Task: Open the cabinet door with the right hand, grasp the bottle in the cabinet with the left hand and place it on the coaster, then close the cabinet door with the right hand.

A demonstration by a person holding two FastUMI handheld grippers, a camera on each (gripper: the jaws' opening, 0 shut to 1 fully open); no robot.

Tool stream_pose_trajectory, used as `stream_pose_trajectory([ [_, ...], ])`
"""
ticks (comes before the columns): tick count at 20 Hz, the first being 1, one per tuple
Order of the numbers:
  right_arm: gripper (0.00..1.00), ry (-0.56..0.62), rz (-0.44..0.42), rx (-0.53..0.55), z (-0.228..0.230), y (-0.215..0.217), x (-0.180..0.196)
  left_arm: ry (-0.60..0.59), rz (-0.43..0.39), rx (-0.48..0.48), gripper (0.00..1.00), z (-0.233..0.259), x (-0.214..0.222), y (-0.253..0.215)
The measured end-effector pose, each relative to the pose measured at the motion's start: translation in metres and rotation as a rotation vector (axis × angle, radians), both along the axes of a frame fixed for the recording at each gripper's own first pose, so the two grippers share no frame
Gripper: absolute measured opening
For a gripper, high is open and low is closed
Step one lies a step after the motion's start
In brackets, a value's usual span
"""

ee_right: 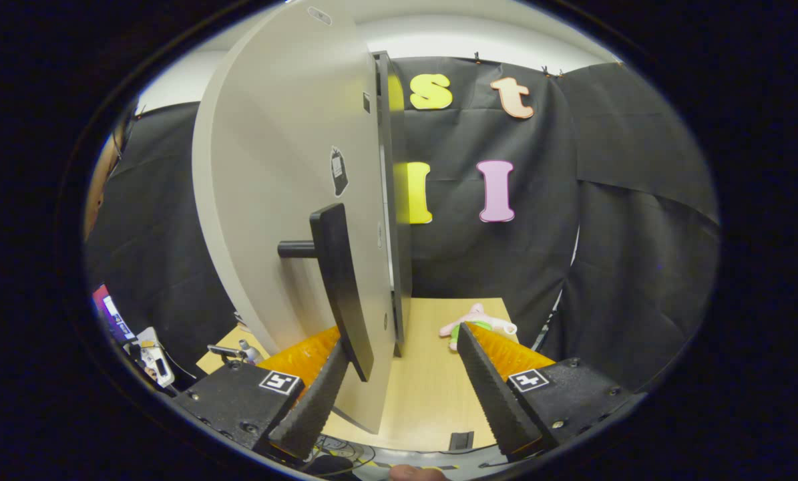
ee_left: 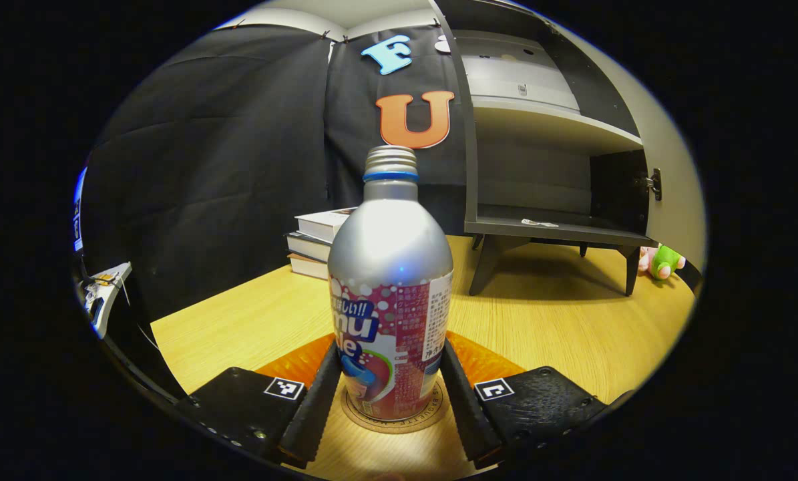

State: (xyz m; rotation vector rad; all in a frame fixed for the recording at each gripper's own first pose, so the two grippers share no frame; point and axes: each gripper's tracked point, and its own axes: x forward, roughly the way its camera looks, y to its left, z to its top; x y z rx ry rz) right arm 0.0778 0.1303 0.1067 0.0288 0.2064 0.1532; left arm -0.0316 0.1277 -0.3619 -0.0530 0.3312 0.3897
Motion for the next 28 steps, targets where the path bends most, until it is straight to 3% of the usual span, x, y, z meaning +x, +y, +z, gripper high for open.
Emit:
stream_pose_trajectory([
  [1, 0.99, 0.001, 0.002, 0.006, -0.001, 0.001, 0.000, 0.005, -0.001, -0.005, 0.80, -0.001, -0.003, -0.001],
  [4, 0.94, -0.007, -0.002, 0.010, 0.000, 0.000, 0.000, 0.013, 0.007, -0.009, 0.98, 0.000, -0.008, 0.000],
  [6, 0.94, -0.010, 0.008, 0.002, 0.000, 0.001, 0.001, 0.012, 0.011, -0.015, 0.97, 0.003, -0.014, -0.001],
  [7, 0.99, -0.012, 0.013, -0.002, 0.001, 0.000, 0.001, 0.010, 0.008, -0.019, 0.98, 0.005, -0.016, -0.003],
  [8, 0.94, -0.013, 0.019, -0.003, 0.001, 0.001, 0.001, 0.007, 0.003, -0.020, 0.98, 0.006, -0.018, -0.004],
  [9, 0.99, -0.013, 0.026, 0.000, 0.001, 0.002, 0.002, 0.009, 0.000, -0.017, 0.98, 0.007, -0.018, -0.003],
  [11, 0.94, -0.014, 0.035, 0.013, 0.000, 0.002, 0.003, 0.017, -0.011, -0.011, 0.98, 0.010, -0.019, -0.004],
  [13, 0.99, -0.018, 0.048, 0.032, -0.001, 0.003, 0.005, 0.024, -0.025, -0.001, 0.98, 0.015, -0.021, -0.006],
  [20, 0.99, -0.040, 0.104, 0.173, -0.005, 0.004, 0.009, 0.079, -0.073, 0.061, 0.97, 0.057, -0.057, -0.021],
  [22, 0.96, -0.049, 0.135, 0.203, -0.006, 0.006, 0.011, 0.085, -0.073, 0.070, 0.97, 0.082, -0.078, -0.024],
  [25, 0.99, -0.078, 0.179, 0.194, -0.004, 0.009, 0.012, 0.063, -0.099, 0.087, 0.97, 0.140, -0.103, -0.038],
  [28, 0.95, -0.124, 0.229, 0.121, 0.000, 0.014, 0.014, -0.071, -0.165, 0.229, 0.97, 0.245, -0.098, -0.053],
])
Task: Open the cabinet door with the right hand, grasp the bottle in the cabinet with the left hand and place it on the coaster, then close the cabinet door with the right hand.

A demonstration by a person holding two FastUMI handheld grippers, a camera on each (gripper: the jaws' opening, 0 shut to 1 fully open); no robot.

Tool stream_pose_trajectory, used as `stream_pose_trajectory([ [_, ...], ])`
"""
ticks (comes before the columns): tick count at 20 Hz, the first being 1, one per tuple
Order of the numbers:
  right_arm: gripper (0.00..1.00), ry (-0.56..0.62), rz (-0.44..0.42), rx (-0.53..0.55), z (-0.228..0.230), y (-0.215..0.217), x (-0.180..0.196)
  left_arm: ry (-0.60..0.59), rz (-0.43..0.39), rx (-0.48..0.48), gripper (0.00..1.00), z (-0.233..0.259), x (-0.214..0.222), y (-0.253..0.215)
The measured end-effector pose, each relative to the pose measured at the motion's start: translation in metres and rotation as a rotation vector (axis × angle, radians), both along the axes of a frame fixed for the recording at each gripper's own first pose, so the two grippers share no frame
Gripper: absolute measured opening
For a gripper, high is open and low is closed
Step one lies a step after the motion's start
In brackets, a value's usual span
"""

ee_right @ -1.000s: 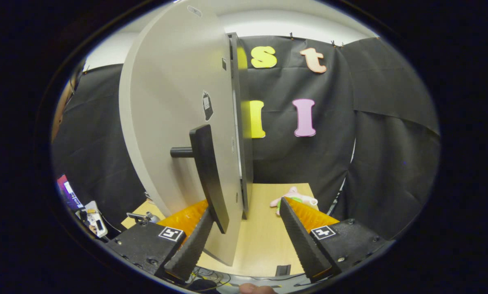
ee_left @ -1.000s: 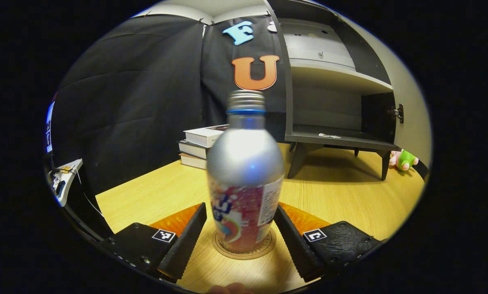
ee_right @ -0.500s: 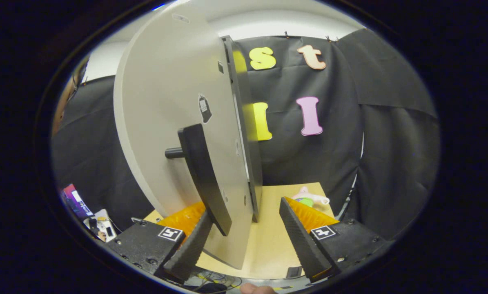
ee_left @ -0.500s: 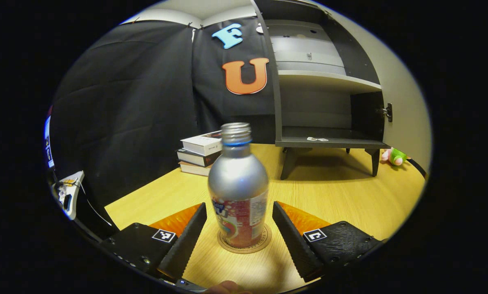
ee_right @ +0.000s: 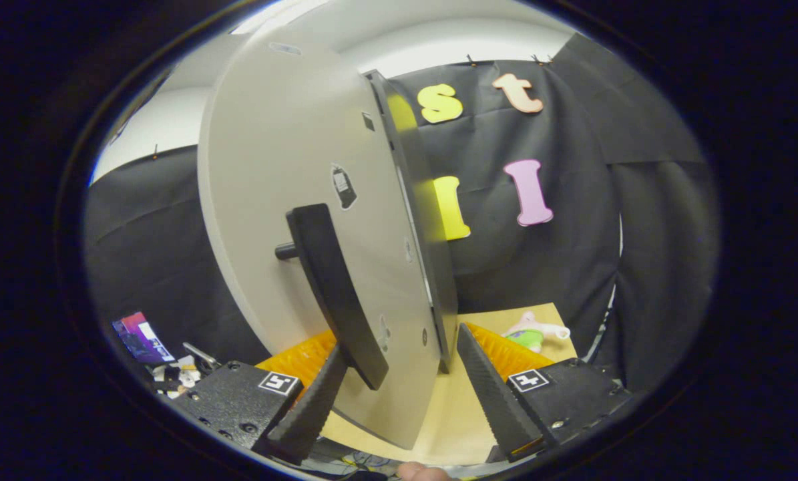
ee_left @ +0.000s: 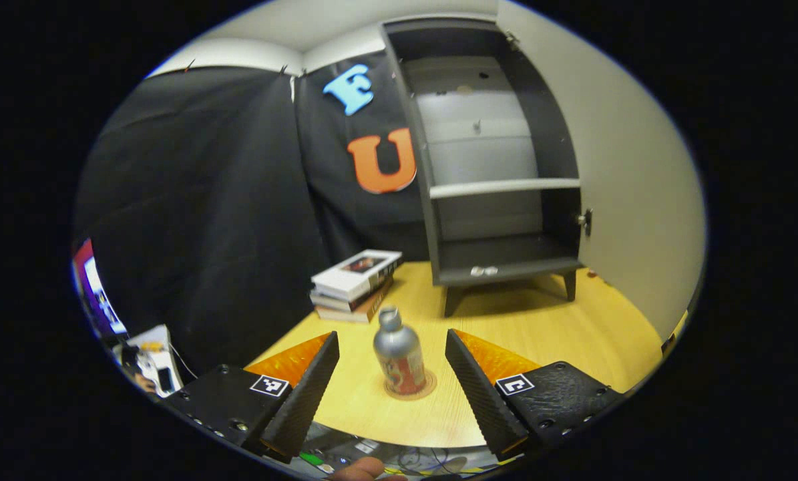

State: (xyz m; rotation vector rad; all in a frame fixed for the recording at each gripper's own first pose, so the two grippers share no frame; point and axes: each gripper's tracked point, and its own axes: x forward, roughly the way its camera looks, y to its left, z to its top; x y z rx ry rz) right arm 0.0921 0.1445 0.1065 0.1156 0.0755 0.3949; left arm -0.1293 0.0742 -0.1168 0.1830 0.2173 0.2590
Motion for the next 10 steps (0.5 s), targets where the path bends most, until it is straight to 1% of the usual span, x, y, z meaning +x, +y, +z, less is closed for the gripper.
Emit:
stream_pose_trajectory([
  [1, 0.94, -0.017, 0.016, -0.024, 0.001, 0.000, 0.001, -0.057, -0.037, 0.022, 0.96, 0.039, 0.006, -0.012],
  [3, 0.94, -0.036, 0.038, -0.044, 0.001, 0.002, 0.003, -0.137, -0.111, 0.004, 0.96, 0.103, 0.015, -0.043],
  [4, 0.99, -0.037, 0.042, -0.041, 0.001, 0.001, 0.004, -0.164, -0.148, -0.023, 0.96, 0.124, 0.018, -0.052],
  [5, 0.99, -0.028, 0.044, -0.030, 0.000, 0.002, 0.004, -0.185, -0.185, -0.058, 0.96, 0.142, 0.022, -0.065],
  [6, 0.94, -0.021, 0.041, -0.012, 0.000, 0.002, 0.004, -0.202, -0.223, -0.093, 1.00, 0.155, 0.028, -0.078],
  [7, 0.99, -0.010, 0.035, -0.001, -0.001, 0.001, 0.004, -0.200, -0.261, -0.126, 0.96, 0.163, 0.034, -0.090],
  [10, 0.98, 0.008, 0.016, 0.005, -0.001, 0.001, -0.006, -0.205, -0.337, -0.170, 0.96, 0.183, 0.048, -0.114],
])
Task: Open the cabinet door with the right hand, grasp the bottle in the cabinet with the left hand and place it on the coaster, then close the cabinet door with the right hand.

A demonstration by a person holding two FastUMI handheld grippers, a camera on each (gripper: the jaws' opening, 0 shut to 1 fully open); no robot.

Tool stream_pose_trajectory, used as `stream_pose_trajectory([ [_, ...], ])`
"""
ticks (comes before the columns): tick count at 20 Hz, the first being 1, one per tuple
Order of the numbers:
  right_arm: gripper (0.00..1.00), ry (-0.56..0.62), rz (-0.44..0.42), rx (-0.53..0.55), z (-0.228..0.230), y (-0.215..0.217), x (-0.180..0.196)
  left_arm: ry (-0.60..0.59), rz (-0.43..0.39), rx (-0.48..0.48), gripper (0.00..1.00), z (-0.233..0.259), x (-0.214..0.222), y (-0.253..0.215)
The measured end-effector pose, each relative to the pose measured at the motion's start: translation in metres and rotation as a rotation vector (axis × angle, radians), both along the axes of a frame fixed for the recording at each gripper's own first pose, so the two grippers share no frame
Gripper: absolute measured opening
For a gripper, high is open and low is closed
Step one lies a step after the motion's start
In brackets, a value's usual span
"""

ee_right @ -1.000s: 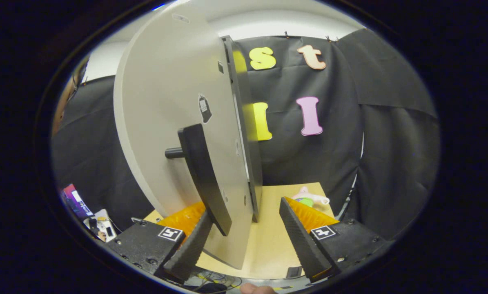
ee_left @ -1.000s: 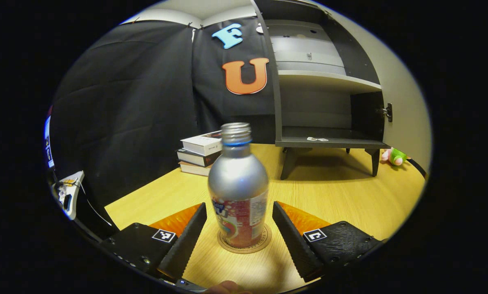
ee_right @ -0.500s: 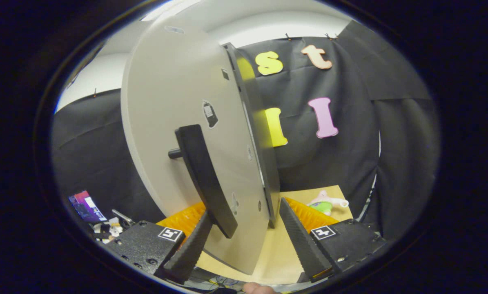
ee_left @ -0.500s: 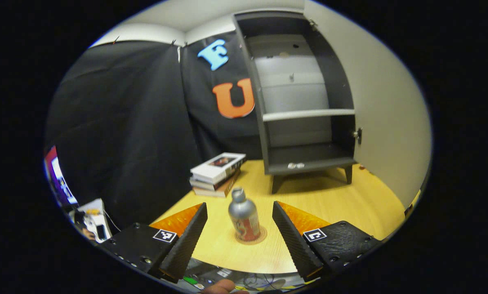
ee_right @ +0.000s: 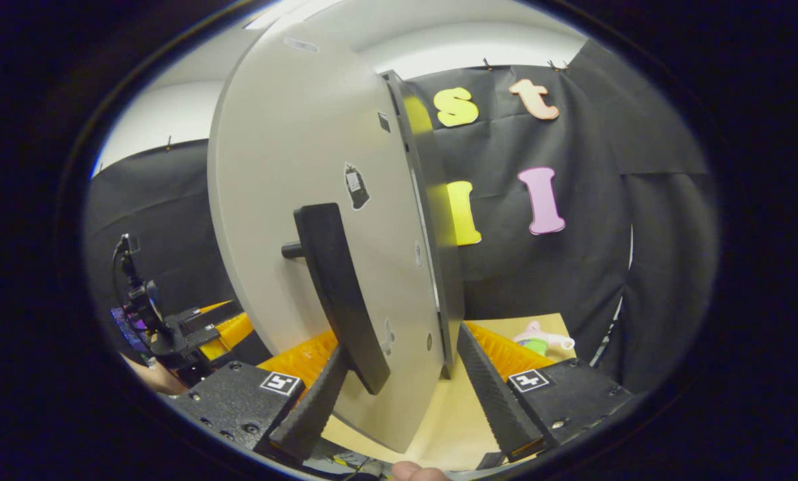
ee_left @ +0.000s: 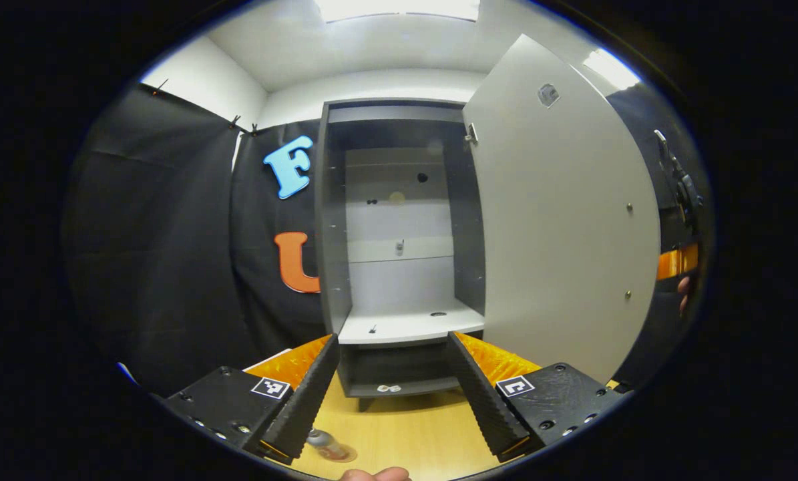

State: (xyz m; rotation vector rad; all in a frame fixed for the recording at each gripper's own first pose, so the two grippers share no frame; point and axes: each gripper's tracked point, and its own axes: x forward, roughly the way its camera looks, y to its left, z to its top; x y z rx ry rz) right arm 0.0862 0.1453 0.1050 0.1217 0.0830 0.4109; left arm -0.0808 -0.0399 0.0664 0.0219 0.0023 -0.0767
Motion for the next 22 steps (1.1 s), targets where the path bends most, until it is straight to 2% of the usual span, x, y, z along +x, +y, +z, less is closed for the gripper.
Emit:
stream_pose_trajectory([
  [5, 0.98, 0.012, 0.018, -0.085, -0.010, 0.003, -0.020, -0.034, -0.104, -0.024, 0.96, 0.015, 0.011, -0.027],
  [6, 0.95, 0.012, 0.019, -0.092, -0.008, 0.004, -0.020, -0.045, -0.116, -0.027, 0.96, 0.017, 0.013, -0.029],
  [7, 0.98, 0.017, 0.027, -0.106, -0.007, 0.007, -0.018, -0.051, -0.127, -0.030, 0.96, 0.017, 0.016, -0.032],
  [8, 0.92, 0.020, 0.040, -0.117, -0.007, 0.012, -0.018, -0.050, -0.135, -0.033, 0.96, 0.015, 0.018, -0.033],
  [9, 0.98, 0.020, 0.056, -0.124, -0.007, 0.019, -0.016, -0.050, -0.135, -0.030, 0.96, 0.014, 0.020, -0.032],
  [12, 0.98, 0.004, 0.090, -0.127, -0.004, 0.035, -0.010, -0.060, -0.127, -0.008, 0.96, 0.012, 0.020, -0.023],
  [13, 0.92, 0.002, 0.095, -0.123, -0.004, 0.039, -0.007, -0.058, -0.121, -0.006, 0.96, 0.009, 0.021, -0.018],
  [14, 0.98, 0.006, 0.112, -0.113, -0.004, 0.044, -0.006, -0.053, -0.115, -0.006, 0.96, 0.006, 0.020, -0.013],
  [15, 0.98, 0.023, 0.134, -0.097, -0.006, 0.051, -0.004, -0.047, -0.101, -0.004, 0.96, 0.001, 0.019, -0.005],
  [16, 0.93, 0.039, 0.156, -0.079, -0.008, 0.059, -0.004, -0.041, -0.089, -0.004, 0.96, -0.003, 0.019, 0.002],
  [18, 0.93, 0.057, 0.197, -0.062, -0.009, 0.079, -0.005, -0.032, -0.061, 0.004, 0.96, -0.009, 0.021, 0.018],
  [19, 0.98, 0.059, 0.216, -0.065, -0.008, 0.089, -0.004, -0.031, -0.048, 0.005, 0.96, -0.011, 0.023, 0.024],
  [22, 0.98, 0.064, 0.263, -0.060, -0.008, 0.115, 0.004, -0.019, -0.015, 0.001, 0.96, -0.021, 0.028, 0.044],
])
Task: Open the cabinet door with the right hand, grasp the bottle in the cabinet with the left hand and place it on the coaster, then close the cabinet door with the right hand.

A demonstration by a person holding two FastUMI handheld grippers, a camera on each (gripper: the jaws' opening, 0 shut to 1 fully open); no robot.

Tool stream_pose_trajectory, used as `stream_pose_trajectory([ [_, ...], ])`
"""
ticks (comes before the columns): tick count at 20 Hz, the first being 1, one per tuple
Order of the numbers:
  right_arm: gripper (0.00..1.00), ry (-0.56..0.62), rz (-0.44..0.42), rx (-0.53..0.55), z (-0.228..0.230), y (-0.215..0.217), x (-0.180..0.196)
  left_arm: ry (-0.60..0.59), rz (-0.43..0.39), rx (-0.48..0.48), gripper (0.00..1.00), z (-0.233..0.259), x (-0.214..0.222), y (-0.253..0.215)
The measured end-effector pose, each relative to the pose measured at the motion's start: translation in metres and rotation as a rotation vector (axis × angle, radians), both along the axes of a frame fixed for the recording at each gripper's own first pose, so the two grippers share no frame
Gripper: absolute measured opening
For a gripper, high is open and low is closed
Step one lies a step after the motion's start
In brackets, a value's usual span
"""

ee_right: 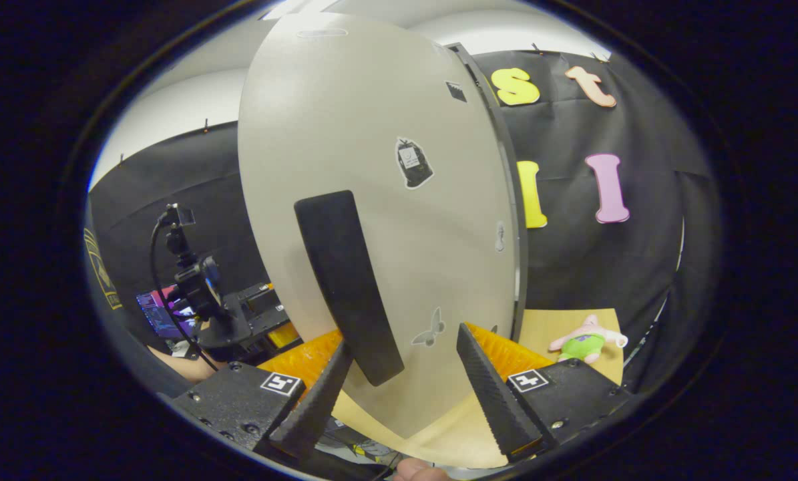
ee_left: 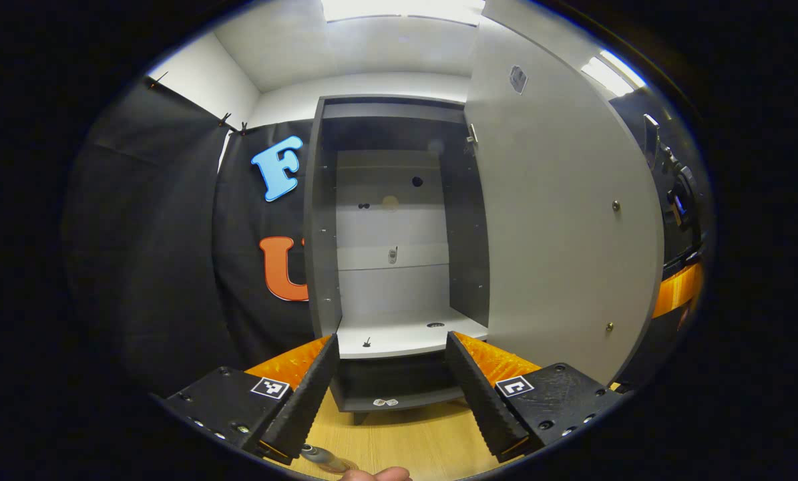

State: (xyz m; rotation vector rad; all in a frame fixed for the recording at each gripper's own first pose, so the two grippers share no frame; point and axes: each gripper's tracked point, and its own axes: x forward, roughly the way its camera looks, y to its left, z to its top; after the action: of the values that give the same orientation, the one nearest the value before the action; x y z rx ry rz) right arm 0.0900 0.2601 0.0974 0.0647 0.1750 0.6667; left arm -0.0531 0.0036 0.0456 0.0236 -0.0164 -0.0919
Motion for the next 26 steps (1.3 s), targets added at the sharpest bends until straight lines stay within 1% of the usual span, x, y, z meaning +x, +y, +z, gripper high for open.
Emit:
stream_pose_trajectory([
  [4, 0.99, 0.002, 0.041, 0.004, 0.002, 0.025, 0.013, 0.013, 0.039, -0.016, 0.96, -0.009, 0.007, 0.028],
  [8, 1.00, 0.000, 0.075, -0.006, 0.005, 0.061, 0.022, 0.023, 0.075, -0.041, 0.96, -0.019, 0.015, 0.060],
  [11, 1.00, 0.010, 0.098, 0.018, 0.005, 0.090, 0.036, 0.034, 0.095, -0.050, 0.96, -0.026, 0.022, 0.085],
  [13, 1.00, 0.010, 0.096, 0.038, 0.006, 0.102, 0.048, 0.047, 0.103, -0.052, 0.96, -0.031, 0.026, 0.102],
  [17, 1.00, -0.039, 0.086, 0.020, 0.008, 0.129, 0.069, 0.044, 0.132, -0.052, 0.96, -0.033, 0.032, 0.145],
  [20, 1.00, -0.050, 0.068, 0.028, 0.009, 0.143, 0.081, 0.050, 0.167, -0.059, 0.96, -0.036, 0.036, 0.178],
  [24, 1.00, -0.050, 0.051, 0.042, 0.010, 0.151, 0.094, 0.071, 0.213, -0.095, 0.97, -0.042, 0.037, 0.210],
  [26, 1.00, -0.050, 0.057, 0.044, 0.008, 0.154, 0.105, 0.080, 0.226, -0.104, 0.95, -0.044, 0.038, 0.218],
])
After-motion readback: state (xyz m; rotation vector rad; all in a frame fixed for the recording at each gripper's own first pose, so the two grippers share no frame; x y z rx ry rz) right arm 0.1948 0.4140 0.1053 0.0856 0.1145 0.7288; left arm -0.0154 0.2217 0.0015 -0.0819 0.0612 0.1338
